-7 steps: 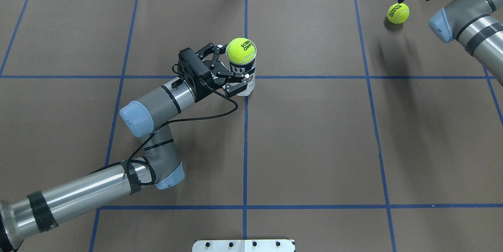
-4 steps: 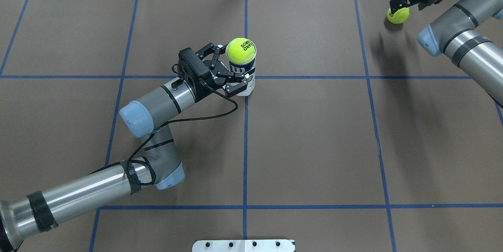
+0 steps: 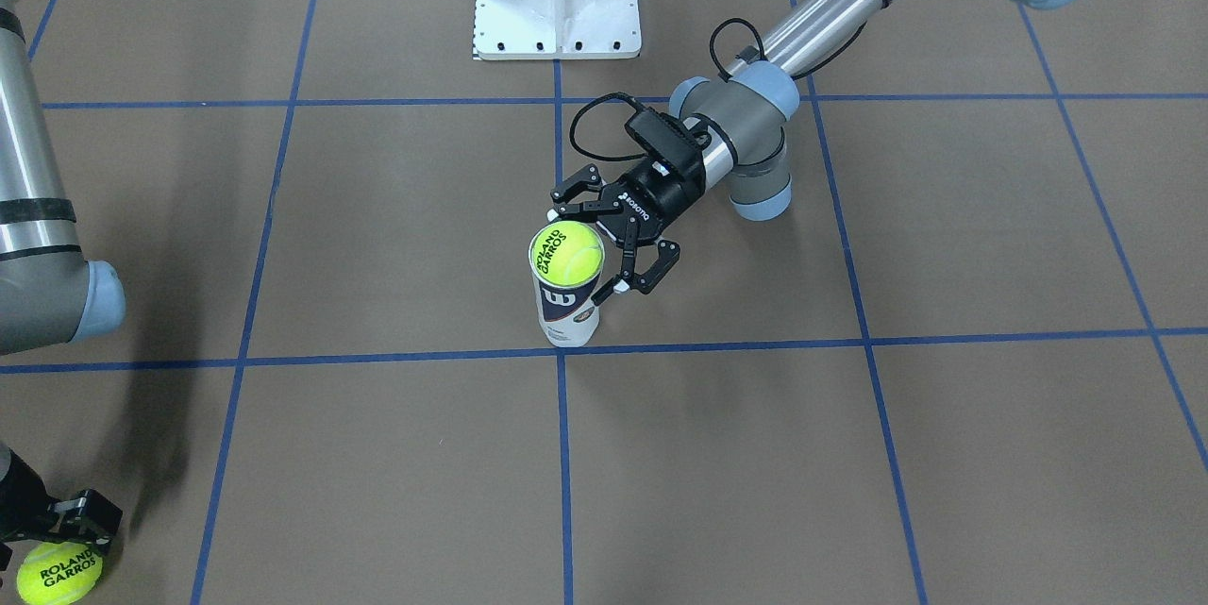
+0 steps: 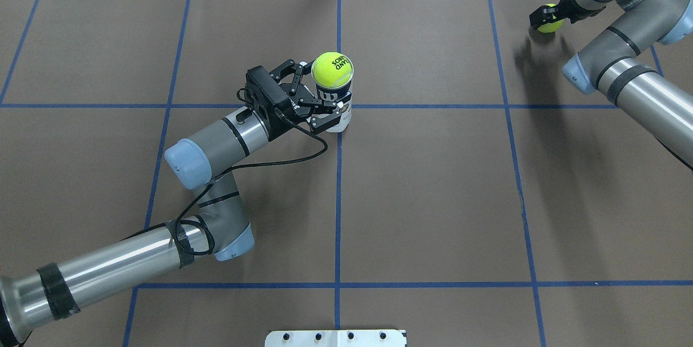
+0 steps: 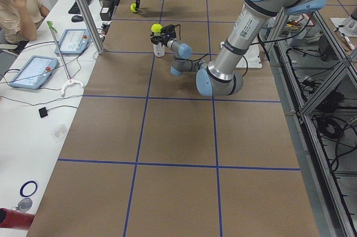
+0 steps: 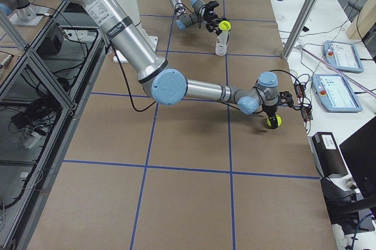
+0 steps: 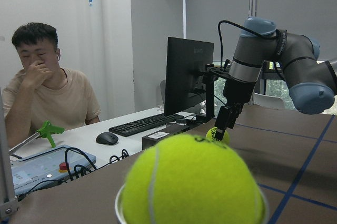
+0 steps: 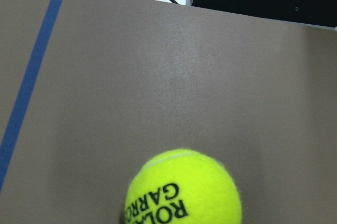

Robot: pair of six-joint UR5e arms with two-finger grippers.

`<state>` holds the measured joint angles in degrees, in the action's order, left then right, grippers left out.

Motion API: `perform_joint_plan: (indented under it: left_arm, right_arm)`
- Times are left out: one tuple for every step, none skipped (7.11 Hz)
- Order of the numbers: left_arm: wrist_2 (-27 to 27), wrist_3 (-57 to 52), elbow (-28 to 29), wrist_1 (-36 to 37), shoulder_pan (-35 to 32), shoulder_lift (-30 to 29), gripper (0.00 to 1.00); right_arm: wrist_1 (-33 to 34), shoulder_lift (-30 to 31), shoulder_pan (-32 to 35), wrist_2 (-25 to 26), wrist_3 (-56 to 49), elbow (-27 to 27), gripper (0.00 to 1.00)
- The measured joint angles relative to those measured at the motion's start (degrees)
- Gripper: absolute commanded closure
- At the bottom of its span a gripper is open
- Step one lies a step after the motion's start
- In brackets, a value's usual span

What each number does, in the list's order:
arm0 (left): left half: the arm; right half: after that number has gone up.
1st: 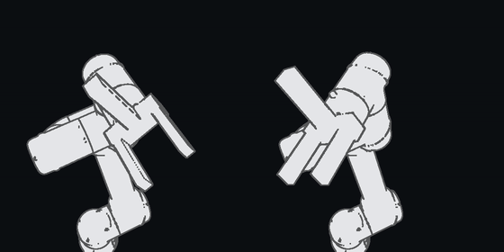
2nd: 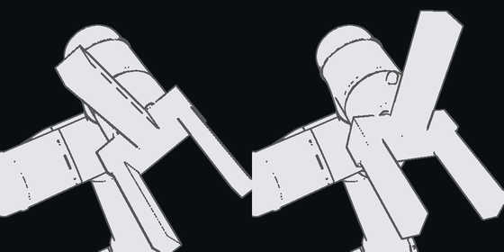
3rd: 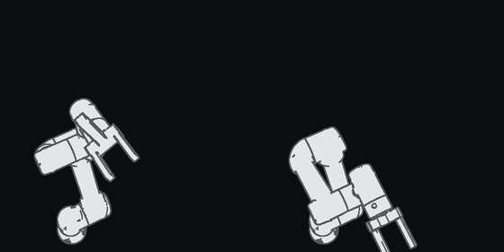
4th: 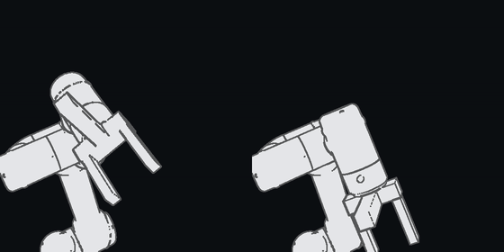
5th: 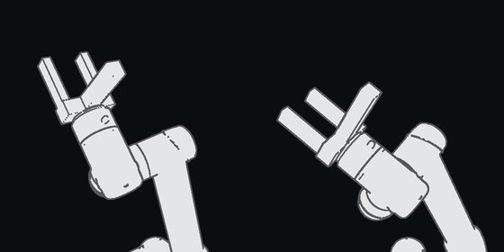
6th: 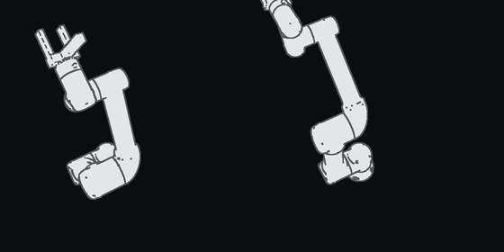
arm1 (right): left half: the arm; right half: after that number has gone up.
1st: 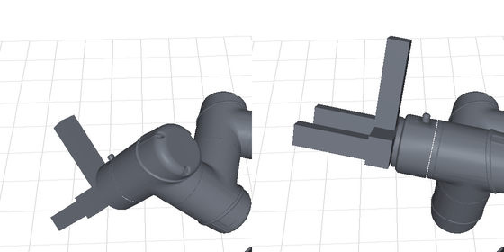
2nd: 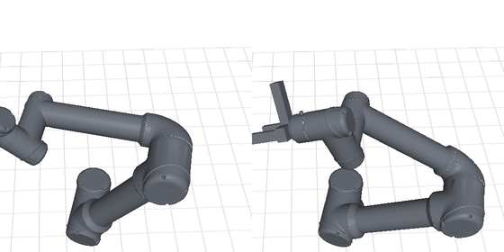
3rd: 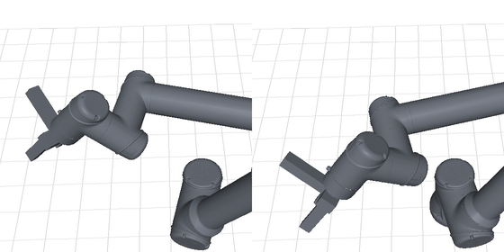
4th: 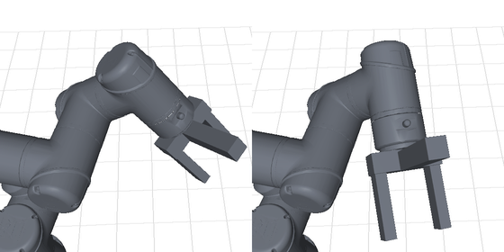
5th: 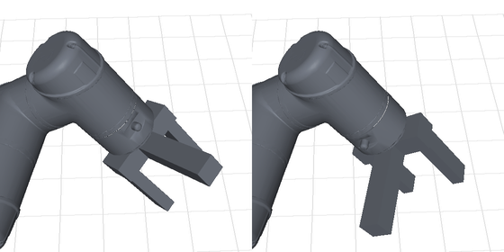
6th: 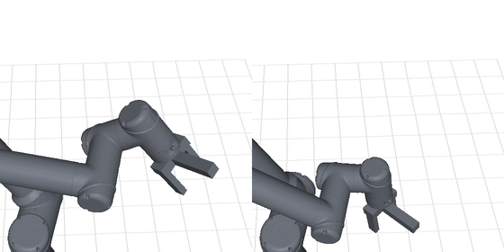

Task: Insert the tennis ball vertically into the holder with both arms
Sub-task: 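Move the right gripper to the other yellow tennis ball and grasp it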

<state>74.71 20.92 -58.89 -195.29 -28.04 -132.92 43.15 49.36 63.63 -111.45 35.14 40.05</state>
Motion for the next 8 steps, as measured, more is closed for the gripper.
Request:
perform_joint_plan:
  left_arm:
    - [0.0,0.0,0.0,0.0,-0.1,0.0,0.01]
    - [0.0,0.0,0.0,0.0,-0.1,0.1,0.01]
    - [0.0,0.0,0.0,0.0,0.0,0.1,0.01]
    - [0.0,0.0,0.0,0.0,0.0,0.1,0.01]
    - [0.0,0.0,0.0,0.0,0.0,0.2,0.01]
    - [0.0,0.0,0.0,0.0,0.0,0.2,0.01]
    - [0.1,0.0,0.0,0.0,0.0,0.2,0.01]
    - [0.1,0.0,0.0,0.0,-0.1,0.2,0.01]
  right_arm:
    - [0.0,-0.4,-0.1,0.8,0.0,-0.4,0.01]
    - [0.0,-1.1,-0.2,1.5,0.0,-1.1,0.01]
    - [0.0,-1.8,-0.3,2.2,0.0,-1.7,0.02]
    - [0.0,-2.1,-0.6,3.2,0.0,-2.0,0.29]
    - [-0.1,-2.2,-0.9,3.9,0.1,-2.0,0.57]
    - [-0.1,-2.0,-1.2,4.3,0.1,-2.1,0.96]
    - [-0.1,-1.8,-1.3,4.4,0.2,-2.0,1.0]
    - [-0.1,-1.5,-1.3,4.4,0.2,-1.8,1.0]
